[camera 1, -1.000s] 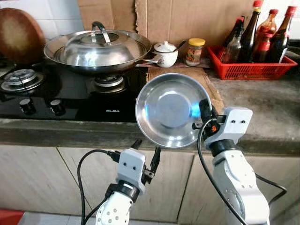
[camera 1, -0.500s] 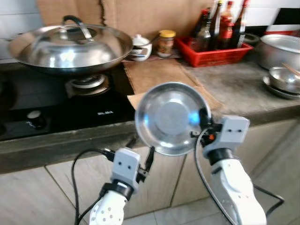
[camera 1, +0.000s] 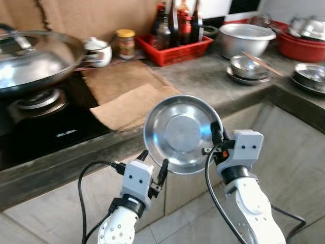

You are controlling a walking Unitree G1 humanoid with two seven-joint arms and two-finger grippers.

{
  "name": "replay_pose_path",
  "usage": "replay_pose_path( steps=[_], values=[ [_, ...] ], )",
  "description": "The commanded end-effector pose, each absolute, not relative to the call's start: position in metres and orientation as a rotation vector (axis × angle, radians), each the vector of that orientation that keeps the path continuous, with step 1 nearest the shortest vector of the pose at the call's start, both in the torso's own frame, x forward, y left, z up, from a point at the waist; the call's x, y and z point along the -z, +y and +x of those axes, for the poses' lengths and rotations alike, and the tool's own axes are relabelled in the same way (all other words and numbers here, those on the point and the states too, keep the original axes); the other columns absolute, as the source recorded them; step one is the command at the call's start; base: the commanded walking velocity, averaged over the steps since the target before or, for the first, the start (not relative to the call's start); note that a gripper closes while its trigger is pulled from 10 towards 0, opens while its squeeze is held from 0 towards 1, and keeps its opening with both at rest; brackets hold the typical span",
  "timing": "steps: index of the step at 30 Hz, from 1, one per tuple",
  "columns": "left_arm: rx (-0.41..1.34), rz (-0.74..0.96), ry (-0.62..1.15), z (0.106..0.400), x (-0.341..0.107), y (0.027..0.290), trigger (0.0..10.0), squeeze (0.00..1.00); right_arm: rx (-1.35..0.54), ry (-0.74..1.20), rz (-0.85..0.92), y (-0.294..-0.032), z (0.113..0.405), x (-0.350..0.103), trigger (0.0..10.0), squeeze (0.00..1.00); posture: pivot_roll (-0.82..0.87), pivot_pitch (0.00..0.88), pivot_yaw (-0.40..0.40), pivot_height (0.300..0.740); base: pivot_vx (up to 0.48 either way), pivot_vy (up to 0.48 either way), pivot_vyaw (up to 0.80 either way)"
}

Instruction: Kitchen organization

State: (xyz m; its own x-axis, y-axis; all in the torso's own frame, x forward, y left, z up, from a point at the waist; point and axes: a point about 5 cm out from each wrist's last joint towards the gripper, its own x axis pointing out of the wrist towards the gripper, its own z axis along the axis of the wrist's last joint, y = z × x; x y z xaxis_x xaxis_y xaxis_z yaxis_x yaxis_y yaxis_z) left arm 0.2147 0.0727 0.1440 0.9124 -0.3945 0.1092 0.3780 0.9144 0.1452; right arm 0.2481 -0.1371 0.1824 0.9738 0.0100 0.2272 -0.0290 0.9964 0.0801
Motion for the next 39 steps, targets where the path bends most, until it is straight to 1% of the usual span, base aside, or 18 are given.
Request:
replay_pose_path(
  steps=[1, 8, 24, 27, 34, 39],
  values=[
    [0.403, 0.14, -0.135, 0.214, -0.144, 0.074, 10.0, 0.0, -0.035, -0.266, 0.088, -0.133, 0.246, -0.188, 10.0, 0.0, 0.15, 0.064, -0.009, 0.74, 0.0, -0.281, -0.8],
    [0.406, 0.144, -0.126, 0.214, -0.142, 0.073, 10.0, 0.0, -0.051, -0.241, 0.074, -0.129, 0.241, -0.18, 10.0, 0.0, 0.15, 0.062, -0.011, 0.74, 0.0, -0.437, -0.79],
    [0.396, 0.113, -0.112, 0.214, -0.141, 0.074, 10.0, 0.0, -0.056, -0.219, 0.058, -0.127, 0.24, -0.172, 10.0, 0.0, 0.14, 0.051, -0.016, 0.74, 0.0, 0.0, -0.79],
    [0.401, 0.113, -0.11, 0.213, -0.141, 0.073, 10.0, 0.0, -0.056, -0.216, 0.057, -0.127, 0.239, -0.171, 10.0, 0.0, 0.14, 0.05, -0.018, 0.74, 0.0, 0.287, -0.79],
    [0.411, 0.116, -0.104, 0.212, -0.14, 0.072, 10.0, 0.0, -0.058, -0.209, 0.057, -0.126, 0.238, -0.169, 10.0, 0.0, 0.14, 0.041, -0.016, 0.74, 0.0, 0.472, -0.79],
    [0.417, 0.119, -0.102, 0.213, -0.14, 0.072, 10.0, 0.0, -0.049, -0.2, 0.045, -0.127, 0.238, -0.167, 10.0, 0.0, 0.14, 0.045, -0.014, 0.74, 0.0, 0.1, -0.78]
  ],
)
